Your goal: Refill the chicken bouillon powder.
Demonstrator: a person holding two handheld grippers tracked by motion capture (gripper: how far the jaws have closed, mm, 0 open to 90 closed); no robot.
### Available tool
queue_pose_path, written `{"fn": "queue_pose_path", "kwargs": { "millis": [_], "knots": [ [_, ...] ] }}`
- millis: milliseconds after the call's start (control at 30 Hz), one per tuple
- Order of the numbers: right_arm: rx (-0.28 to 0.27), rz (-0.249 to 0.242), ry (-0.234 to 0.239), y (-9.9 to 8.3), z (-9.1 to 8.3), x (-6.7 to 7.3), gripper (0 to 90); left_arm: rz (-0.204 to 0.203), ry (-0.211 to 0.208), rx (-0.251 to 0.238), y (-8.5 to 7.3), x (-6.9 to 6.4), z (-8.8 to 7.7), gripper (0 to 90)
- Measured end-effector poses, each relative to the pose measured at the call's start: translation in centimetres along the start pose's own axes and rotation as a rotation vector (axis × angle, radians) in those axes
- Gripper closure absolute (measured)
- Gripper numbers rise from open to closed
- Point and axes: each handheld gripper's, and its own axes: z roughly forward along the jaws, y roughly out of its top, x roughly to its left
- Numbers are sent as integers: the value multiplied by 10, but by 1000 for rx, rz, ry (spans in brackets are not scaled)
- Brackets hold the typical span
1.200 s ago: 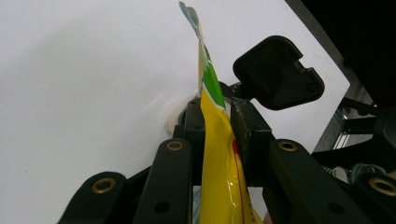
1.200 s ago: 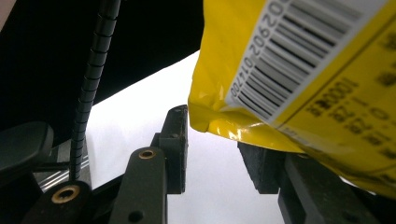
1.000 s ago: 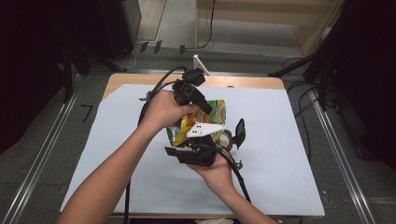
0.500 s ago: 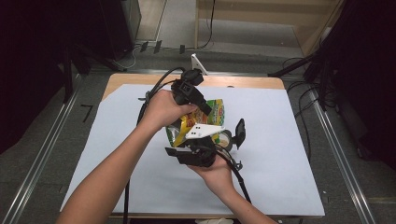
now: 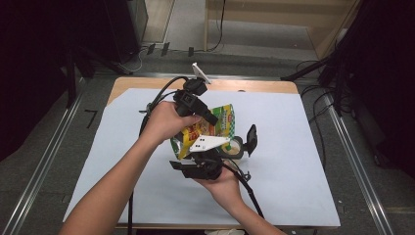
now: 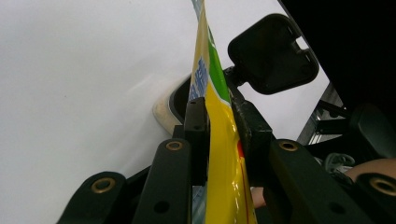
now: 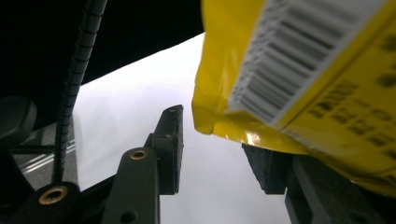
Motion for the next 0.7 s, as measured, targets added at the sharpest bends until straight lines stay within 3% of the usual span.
{"fn": "queue_pose_path", "kwargs": {
  "millis": [300, 700],
  "knots": [
    [34, -52, -15, -10, 8, 3, 611, -15, -21, -22, -13, 7, 1, 779],
    [30, -105, -2, -23, 12, 6, 612, -21, -45, -32, -23, 15, 7, 784]
  ]
}}
